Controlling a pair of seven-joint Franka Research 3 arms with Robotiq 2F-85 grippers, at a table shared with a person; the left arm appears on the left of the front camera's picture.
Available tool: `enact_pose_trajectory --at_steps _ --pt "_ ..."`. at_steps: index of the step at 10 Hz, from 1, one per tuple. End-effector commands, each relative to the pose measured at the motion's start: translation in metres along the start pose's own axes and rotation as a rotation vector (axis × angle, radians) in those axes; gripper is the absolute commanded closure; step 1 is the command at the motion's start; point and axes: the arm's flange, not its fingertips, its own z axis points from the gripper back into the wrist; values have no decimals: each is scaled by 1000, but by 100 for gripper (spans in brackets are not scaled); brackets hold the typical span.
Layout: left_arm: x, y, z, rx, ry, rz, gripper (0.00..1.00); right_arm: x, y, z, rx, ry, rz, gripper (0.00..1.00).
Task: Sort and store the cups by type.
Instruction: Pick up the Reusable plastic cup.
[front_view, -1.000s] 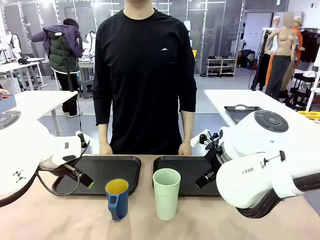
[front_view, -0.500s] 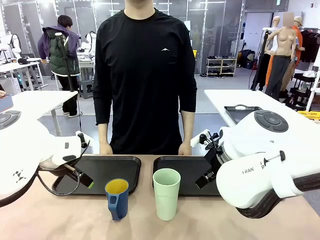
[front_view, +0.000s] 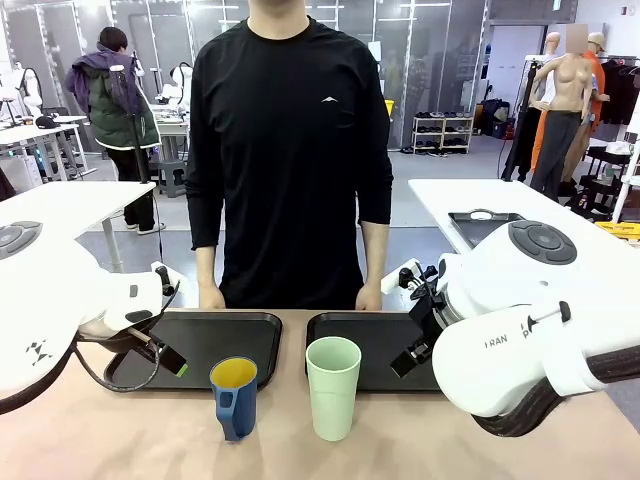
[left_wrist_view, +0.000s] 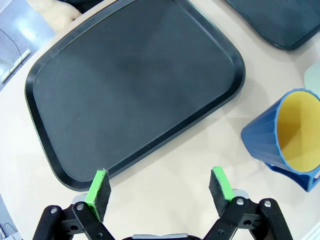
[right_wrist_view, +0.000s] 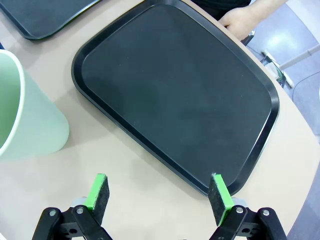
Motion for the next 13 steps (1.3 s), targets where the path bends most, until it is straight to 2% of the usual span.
enact_pose_trajectory --at_steps 1,9,10,11,13 --pt "0 0 0 0 0 1 0 0 0 0 1 0 -3 0" --pt "0 0 0 0 0 0 0 0 0 0 0 0 0 0" --pt "2 -1 2 4 10 12 0 2 3 2 -38 44 -32 0" --pt "4 -6 15 -8 -11 27 0 6 10 17 -69 68 -78 0" --pt "12 -20 56 45 -21 60 0 17 27 61 -158 65 -132 0"
